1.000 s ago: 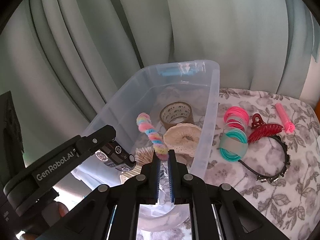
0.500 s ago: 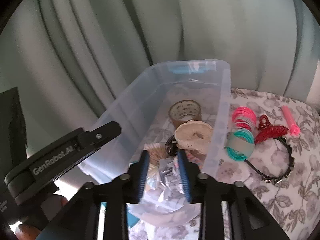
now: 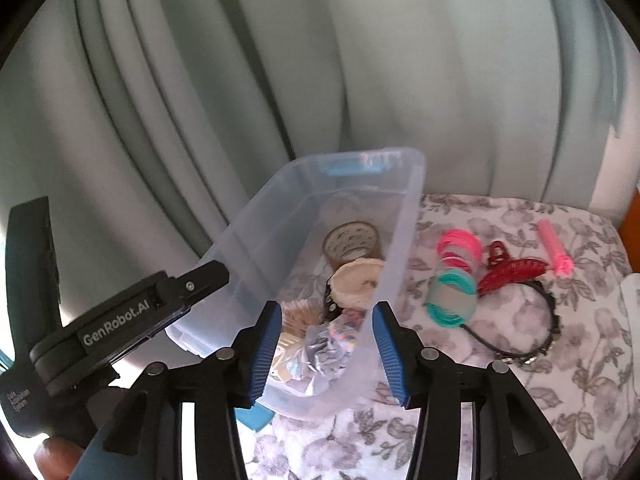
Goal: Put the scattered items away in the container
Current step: 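Withdraw both grippers from the clear box toward the remaining items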
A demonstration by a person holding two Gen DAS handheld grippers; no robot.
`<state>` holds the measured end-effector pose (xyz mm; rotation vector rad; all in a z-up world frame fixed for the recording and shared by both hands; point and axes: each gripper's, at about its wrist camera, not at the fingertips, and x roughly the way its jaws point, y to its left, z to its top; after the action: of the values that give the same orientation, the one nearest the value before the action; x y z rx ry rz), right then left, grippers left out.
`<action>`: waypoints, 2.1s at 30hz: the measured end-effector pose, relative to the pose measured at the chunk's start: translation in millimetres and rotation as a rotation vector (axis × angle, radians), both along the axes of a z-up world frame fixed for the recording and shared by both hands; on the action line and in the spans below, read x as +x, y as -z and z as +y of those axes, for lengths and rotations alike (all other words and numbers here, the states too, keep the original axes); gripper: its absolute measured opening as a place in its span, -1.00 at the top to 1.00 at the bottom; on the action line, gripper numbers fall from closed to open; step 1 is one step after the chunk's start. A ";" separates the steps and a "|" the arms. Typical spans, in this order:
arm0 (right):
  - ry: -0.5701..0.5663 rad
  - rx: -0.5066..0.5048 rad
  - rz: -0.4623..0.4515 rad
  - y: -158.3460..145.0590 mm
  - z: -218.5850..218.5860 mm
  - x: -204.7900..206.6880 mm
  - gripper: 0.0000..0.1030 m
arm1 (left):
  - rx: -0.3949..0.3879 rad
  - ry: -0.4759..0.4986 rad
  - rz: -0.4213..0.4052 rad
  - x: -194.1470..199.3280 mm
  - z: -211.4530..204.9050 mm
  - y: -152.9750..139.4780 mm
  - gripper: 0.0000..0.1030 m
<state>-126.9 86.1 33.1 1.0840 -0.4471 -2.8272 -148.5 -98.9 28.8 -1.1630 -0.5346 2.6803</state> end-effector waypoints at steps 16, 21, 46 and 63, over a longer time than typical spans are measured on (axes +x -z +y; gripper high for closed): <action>0.136 -0.090 0.163 -60.2 66.1 79.8 -0.27 | -0.157 0.155 0.153 65.3 75.5 -63.0 -0.35; 0.147 -0.115 0.203 -71.0 80.6 104.9 -0.27 | -0.198 0.193 0.198 87.9 96.7 -78.4 -0.35; 0.279 -0.222 0.365 -82.4 152.5 199.4 -0.46 | -0.282 0.375 0.305 164.6 181.1 -110.1 -0.35; 0.346 -0.170 0.285 -56.2 171.5 186.6 -1.00 | -0.272 0.383 0.235 143.4 190.1 -79.2 -0.35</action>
<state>59.7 257.6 89.2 0.6075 -0.9023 -3.0932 -5.1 91.2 108.0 -0.8779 0.0869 2.5473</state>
